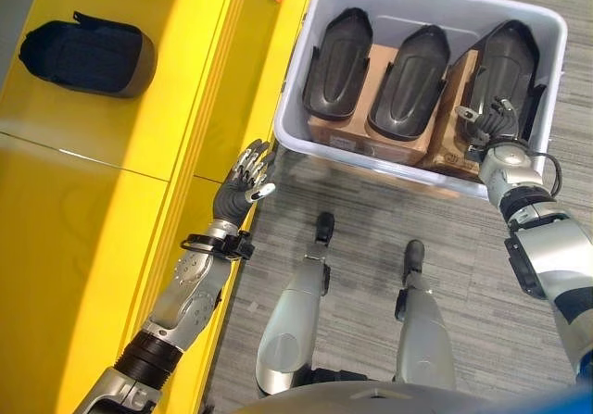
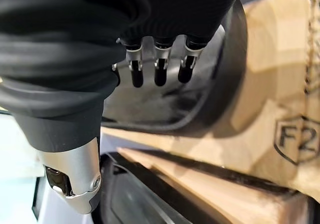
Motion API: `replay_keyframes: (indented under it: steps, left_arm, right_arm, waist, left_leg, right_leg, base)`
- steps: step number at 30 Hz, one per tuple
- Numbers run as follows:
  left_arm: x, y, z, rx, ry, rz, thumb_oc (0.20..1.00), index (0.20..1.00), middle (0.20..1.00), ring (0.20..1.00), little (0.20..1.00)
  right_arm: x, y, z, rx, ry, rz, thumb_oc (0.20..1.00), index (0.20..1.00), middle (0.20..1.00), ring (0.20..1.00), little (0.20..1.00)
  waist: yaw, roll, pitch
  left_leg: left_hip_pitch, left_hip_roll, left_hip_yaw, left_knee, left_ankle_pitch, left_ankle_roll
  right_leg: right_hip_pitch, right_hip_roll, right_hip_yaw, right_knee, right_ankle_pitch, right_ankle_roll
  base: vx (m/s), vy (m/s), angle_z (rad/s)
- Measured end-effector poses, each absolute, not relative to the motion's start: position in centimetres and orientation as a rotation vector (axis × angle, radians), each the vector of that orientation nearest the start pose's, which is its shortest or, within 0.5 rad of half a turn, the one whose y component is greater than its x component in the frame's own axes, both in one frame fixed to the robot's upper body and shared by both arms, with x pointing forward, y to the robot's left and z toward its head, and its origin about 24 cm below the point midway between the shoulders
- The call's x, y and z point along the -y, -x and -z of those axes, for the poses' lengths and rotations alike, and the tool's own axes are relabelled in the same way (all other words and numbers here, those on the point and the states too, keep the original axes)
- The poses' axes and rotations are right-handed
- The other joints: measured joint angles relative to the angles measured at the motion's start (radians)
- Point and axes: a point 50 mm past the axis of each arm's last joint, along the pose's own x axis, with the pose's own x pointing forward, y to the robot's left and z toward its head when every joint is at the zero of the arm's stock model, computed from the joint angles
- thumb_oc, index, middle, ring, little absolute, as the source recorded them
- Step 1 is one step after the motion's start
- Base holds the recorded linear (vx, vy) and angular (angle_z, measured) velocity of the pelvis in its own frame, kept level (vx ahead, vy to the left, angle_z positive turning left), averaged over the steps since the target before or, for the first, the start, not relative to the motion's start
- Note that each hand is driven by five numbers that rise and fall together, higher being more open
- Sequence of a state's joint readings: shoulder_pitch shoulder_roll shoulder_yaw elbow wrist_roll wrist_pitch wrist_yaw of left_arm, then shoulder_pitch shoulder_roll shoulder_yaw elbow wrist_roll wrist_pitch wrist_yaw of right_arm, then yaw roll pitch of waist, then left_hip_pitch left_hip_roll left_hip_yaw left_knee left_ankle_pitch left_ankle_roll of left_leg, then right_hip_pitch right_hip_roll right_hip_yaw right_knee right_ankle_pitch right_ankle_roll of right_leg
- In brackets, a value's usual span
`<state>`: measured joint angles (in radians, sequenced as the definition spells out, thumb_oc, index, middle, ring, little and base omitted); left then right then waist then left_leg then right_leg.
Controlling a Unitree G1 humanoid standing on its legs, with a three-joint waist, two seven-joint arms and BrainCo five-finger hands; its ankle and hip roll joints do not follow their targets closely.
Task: Move parts from the plastic box to the shelf.
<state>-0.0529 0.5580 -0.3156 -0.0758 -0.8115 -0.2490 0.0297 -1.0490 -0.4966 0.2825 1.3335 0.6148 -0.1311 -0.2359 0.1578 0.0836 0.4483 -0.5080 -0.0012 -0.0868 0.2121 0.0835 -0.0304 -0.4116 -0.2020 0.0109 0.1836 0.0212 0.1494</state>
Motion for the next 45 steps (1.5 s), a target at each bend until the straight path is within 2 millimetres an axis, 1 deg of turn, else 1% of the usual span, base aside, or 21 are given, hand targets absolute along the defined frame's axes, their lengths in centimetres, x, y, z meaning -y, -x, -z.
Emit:
replay_keyframes:
  steps: [2, 6, 9, 10, 12, 15, 16, 19, 24, 25, 26, 28, 30, 34, 35, 36, 37, 39, 41, 45]
  left_arm:
    - [-17.8, -25.3, -8.4, 0.149, 0.293, 0.254, 1.000, 1.000, 1.000, 1.000, 1.000]
    - [-17.6, -25.3, -8.3, 0.142, 0.294, 0.262, 1.000, 1.000, 1.000, 1.000, 1.000]
    - [-17.5, -25.3, -8.2, 0.139, 0.295, 0.267, 1.000, 1.000, 1.000, 1.000, 1.000]
    - [-17.5, -25.3, -8.2, 0.139, 0.295, 0.268, 1.000, 1.000, 1.000, 1.000, 1.000]
    - [-17.4, -25.4, -8.4, 0.146, 0.295, 0.271, 1.000, 1.000, 1.000, 1.000, 1.000]
    - [-17.4, -25.5, -8.6, 0.151, 0.296, 0.272, 1.000, 1.000, 1.000, 1.000, 1.000]
    - [-17.4, -25.5, -8.6, 0.151, 0.296, 0.272, 1.000, 1.000, 1.000, 1.000, 1.000]
    - [-17.4, -25.5, -8.5, 0.149, 0.297, 0.271, 1.000, 1.000, 1.000, 1.000, 1.000]
    - [-17.4, -25.5, -8.5, 0.149, 0.296, 0.270, 1.000, 1.000, 1.000, 1.000, 1.000]
    - [-17.4, -25.5, -8.5, 0.149, 0.297, 0.269, 1.000, 1.000, 1.000, 1.000, 1.000]
    - [-17.4, -25.5, -8.5, 0.150, 0.298, 0.268, 1.000, 1.000, 1.000, 1.000, 1.000]
    - [-17.7, -25.4, -8.4, 0.143, 0.298, 0.244, 1.000, 1.000, 1.000, 1.000, 1.000]
    - [-18.0, -25.1, -8.0, 0.128, 0.296, 0.229, 1.000, 1.000, 1.000, 1.000, 1.000]
    - [-18.0, -25.2, -8.3, 0.139, 0.294, 0.232, 1.000, 1.000, 1.000, 1.000, 1.000]
    - [-18.1, -25.1, -8.3, 0.139, 0.294, 0.230, 1.000, 1.000, 1.000, 1.000, 1.000]
    - [-18.4, -25.0, -8.3, 0.138, 0.292, 0.220, 1.000, 1.000, 1.000, 1.000, 1.000]
    - [-18.7, -24.9, -8.2, 0.134, 0.292, 0.207, 1.000, 1.000, 1.000, 1.000, 1.000]
    - [-18.8, -24.8, -8.1, 0.131, 0.292, 0.202, 1.000, 1.000, 1.000, 1.000, 1.000]
    - [-18.8, -24.8, -8.1, 0.132, 0.291, 0.200, 1.000, 1.000, 1.000, 1.000, 1.000]
    - [-18.9, -24.8, -8.1, 0.134, 0.291, 0.199, 1.000, 1.000, 1.000, 1.000, 1.000]
  right_arm:
    - [26.4, -39.6, -13.0, -0.108, 0.026, 0.446, 1.000, 1.000, 1.000, 1.000, 1.000]
    - [26.9, -39.5, -12.8, -0.122, -0.046, 0.482, 1.000, 1.000, 1.000, 1.000, 1.000]
    - [26.5, -39.6, -12.7, -0.125, -0.058, 0.475, 1.000, 1.000, 1.000, 1.000, 1.000]
    - [26.1, -39.7, -12.6, -0.128, -0.071, 0.470, 1.000, 1.000, 1.000, 1.000, 1.000]
    - [23.8, -40.1, -11.8, -0.140, -0.120, 0.420, 1.000, 1.000, 1.000, 1.000, 1.000]
    - [21.1, -40.7, -12.0, -0.124, -0.173, 0.346, 1.000, 1.000, 1.000, 1.000, 1.000]
    - [20.7, -40.8, -12.0, -0.123, -0.186, 0.332, 1.000, 1.000, 1.000, 1.000, 1.000]
    - [19.9, -40.8, -11.7, -0.131, -0.224, 0.306, 1.000, 1.000, 1.000, 1.000, 1.000]
    - [20.0, -40.8, -11.6, -0.136, -0.228, 0.311, 1.000, 1.000, 1.000, 1.000, 1.000]
    - [19.9, -40.8, -11.8, -0.129, -0.227, 0.310, 1.000, 1.000, 1.000, 1.000, 1.000]
    - [19.5, -40.8, -12.1, -0.107, -0.216, 0.295, 1.000, 1.000, 1.000, 1.000, 1.000]
    - [18.1, -40.0, -13.3, 0.020, -0.164, 0.161, 1.000, 1.000, 1.000, 1.000, 1.000]
    - [17.1, -39.7, -14.5, 0.089, -0.178, 0.099, 1.000, 1.000, 1.000, 1.000, 1.000]
    - [17.5, -39.0, -16.6, 0.201, -0.138, 0.082, 1.000, 1.000, 1.000, 1.000, 1.000]
    - [18.1, -38.5, -17.4, 0.246, -0.146, 0.090, 1.000, 1.000, 1.000, 1.000, 1.000]
    - [19.1, -37.7, -18.1, 0.300, -0.107, 0.098, 1.000, 1.000, 1.000, 1.000, 1.000]
    - [19.5, -37.0, -18.6, 0.342, -0.121, 0.099, 1.000, 1.000, 1.000, 1.000, 1.000]
    - [20.0, -36.7, -18.7, 0.363, -0.132, 0.114, 1.000, 1.000, 1.000, 1.000, 1.000]
    - [20.8, -36.6, -17.9, 0.338, -0.131, 0.151, 1.000, 1.000, 1.000, 1.000, 1.000]
    - [20.5, -36.6, -17.8, 0.334, -0.123, 0.142, 1.000, 1.000, 1.000, 1.000, 1.000]
  waist:
    - [0.002, 0.001, 0.000]
    - [0.013, 0.004, 0.002]
    - [0.015, 0.004, 0.002]
    - [0.014, 0.004, 0.002]
    - [0.012, 0.005, 0.001]
    - [0.013, 0.005, 0.000]
    - [0.015, 0.006, -0.001]
    - [0.022, 0.006, -0.001]
    - [0.024, 0.006, -0.005]
    - [0.022, 0.005, -0.007]
    - [0.010, 0.001, -0.009]
    - [-0.014, -0.011, -0.014]
    - [-0.035, -0.024, -0.020]
    - [-0.058, -0.058, -0.029]
    - [-0.062, -0.070, -0.028]
    - [-0.072, -0.084, -0.026]
    - [-0.081, -0.094, -0.025]
    - [-0.093, -0.102, -0.021]
    - [-0.093, -0.104, -0.019]
    - [-0.088, -0.105, -0.018]
  left_leg:
    - [0.001, -0.003, -0.002, 0.002, 0.001, 0.001]
    - [0.001, -0.007, -0.005, 0.003, 0.001, 0.001]
    - [0.001, -0.013, -0.007, 0.008, 0.000, 0.000]
    - [0.001, -0.014, -0.007, 0.011, -0.003, -0.004]
    - [0.001, -0.013, -0.009, 0.021, -0.005, -0.003]
    - [0.001, -0.014, -0.008, 0.035, -0.014, 0.002]
    - [0.001, -0.015, -0.008, 0.035, -0.014, 0.002]
    - [0.001, -0.018, -0.009, 0.038, -0.015, 0.002]
    - [0.001, -0.022, -0.015, 0.045, -0.012, -0.001]
    - [0.000, -0.022, -0.016, 0.048, -0.013, 0.001]
    - [-0.003, -0.022, -0.016, 0.052, -0.015, 0.003]
    - [-0.012, -0.023, -0.017, 0.062, -0.018, 0.001]
    - [-0.021, -0.021, -0.013, 0.074, -0.028, 0.007]
    - [-0.023, -0.016, -0.003, 0.081, -0.033, 0.007]
    - [-0.023, -0.014, -0.002, 0.083, -0.035, 0.007]
    - [-0.023, -0.012, 0.000, 0.084, -0.037, 0.006]
    - [-0.024, -0.011, 0.003, 0.084, -0.040, 0.008]
    - [-0.024, -0.009, 0.008, 0.084, -0.041, 0.008]
    - [-0.024, -0.004, 0.014, 0.084, -0.045, 0.007]
    - [-0.024, 0.005, 0.019, 0.084, -0.042, 0.007]
  right_leg:
    - [0.000, -0.003, -0.002, 0.008, -0.005, 0.005]
    - [0.000, -0.006, -0.005, 0.013, -0.009, 0.001]
    - [-0.004, -0.010, -0.006, 0.030, -0.018, 0.003]
    - [-0.005, -0.010, -0.006, 0.035, -0.020, 0.003]
    - [-0.002, -0.011, -0.005, 0.040, -0.022, 0.001]
    - [0.001, -0.011, -0.001, 0.047, -0.022, 0.001]
    - [0.001, -0.012, -0.001, 0.048, -0.022, 0.001]
    - [0.000, -0.015, -0.001, 0.049, -0.023, 0.000]
    - [0.002, -0.017, -0.007, 0.063, -0.028, 0.002]
    - [0.002, -0.017, -0.007, 0.062, -0.028, 0.002]
    - [0.001, -0.017, -0.007, 0.062, -0.028, 0.002]
    - [-0.005, -0.018, -0.009, 0.066, -0.033, 0.003]
    - [-0.011, -0.016, -0.004, 0.067, -0.033, 0.003]
    - [-0.018, -0.012, 0.006, 0.069, -0.032, 0.002]
    - [-0.018, -0.011, 0.008, 0.069, -0.032, 0.002]
    - [-0.019, -0.009, 0.009, 0.067, -0.032, 0.001]
    - [-0.018, -0.009, 0.010, 0.065, -0.032, 0.000]
    - [-0.019, -0.008, 0.013, 0.062, -0.030, -0.002]
    - [-0.023, -0.005, 0.018, 0.060, -0.029, -0.003]
    - [-0.024, 0.004, 0.022, 0.059, -0.028, -0.005]
  base:
    - [0.01, 0.002, 0.06]
    - [0.00, 0.005, 0.03]
    - [0.01, -0.001, 0.05]
    - [0.00, 0.000, 0.00]
    - [0.00, 0.000, 0.00]
    - [0.00, 0.000, 0.00]
    - [0.00, 0.000, 0.00]
    - [0.00, 0.000, 0.00]
    - [0.00, 0.002, 0.03]
    - [0.00, 0.000, 0.00]
    - [-0.03, 0.025, 0.04]
    - [-0.01, 0.005, 0.02]
    - [-0.01, 0.008, -0.08]
    - [0.00, 0.008, -0.08]
    - [0.00, 0.005, -0.06]
    - [0.00, 0.001, -0.07]
    - [0.01, 0.000, -0.06]
    - [0.00, 0.000, -0.07]
    - [0.00, -0.019, -0.12]
    - [0.00, -0.009, -0.05]
